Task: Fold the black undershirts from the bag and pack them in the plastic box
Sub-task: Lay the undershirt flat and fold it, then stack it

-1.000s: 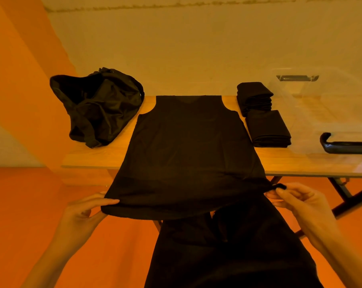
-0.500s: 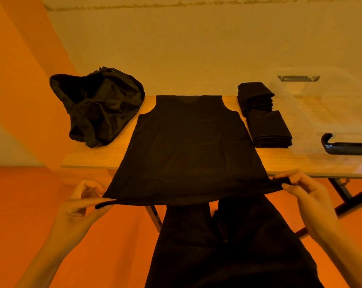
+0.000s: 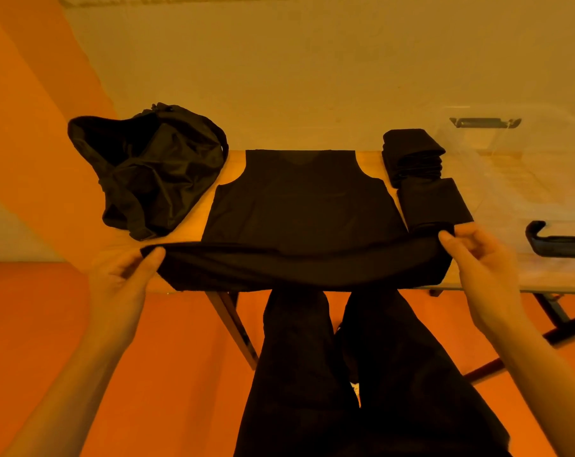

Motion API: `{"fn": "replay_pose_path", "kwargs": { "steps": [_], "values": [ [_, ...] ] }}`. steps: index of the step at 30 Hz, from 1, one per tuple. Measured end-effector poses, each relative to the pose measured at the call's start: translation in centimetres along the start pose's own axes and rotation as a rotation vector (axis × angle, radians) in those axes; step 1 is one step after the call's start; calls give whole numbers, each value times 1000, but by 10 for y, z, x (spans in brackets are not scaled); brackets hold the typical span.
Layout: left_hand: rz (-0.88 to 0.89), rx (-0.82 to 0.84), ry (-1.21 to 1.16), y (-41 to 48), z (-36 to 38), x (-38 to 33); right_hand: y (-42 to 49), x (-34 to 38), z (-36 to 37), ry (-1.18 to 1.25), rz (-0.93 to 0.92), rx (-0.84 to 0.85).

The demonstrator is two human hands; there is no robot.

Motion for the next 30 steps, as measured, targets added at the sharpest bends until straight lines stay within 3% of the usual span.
{"fn": "replay_pose_path", "kwargs": {
  "steps": [6,14,20,30],
  "values": [
    [4,-104,-50,82,32,9,82,11,19,-125,7,-153],
    [74,-232,403,183,89,22,191,1,61,-581,-5,-106],
    [65,-154,790,224,128,39,240,1,87,-817,-59,-100],
    [46,-169,895,264,160,54,284,-2,107,-1153,-111,-201]
  ]
}}
Point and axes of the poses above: each hand's wrist, its own y-axis towards the middle knuckle, its own z-axis out of the palm, x = y × z, the point moved 6 cm from there along y, towards the middle knuckle, and after that the axes turned 1 degree about -x, right-handed, at the moved point
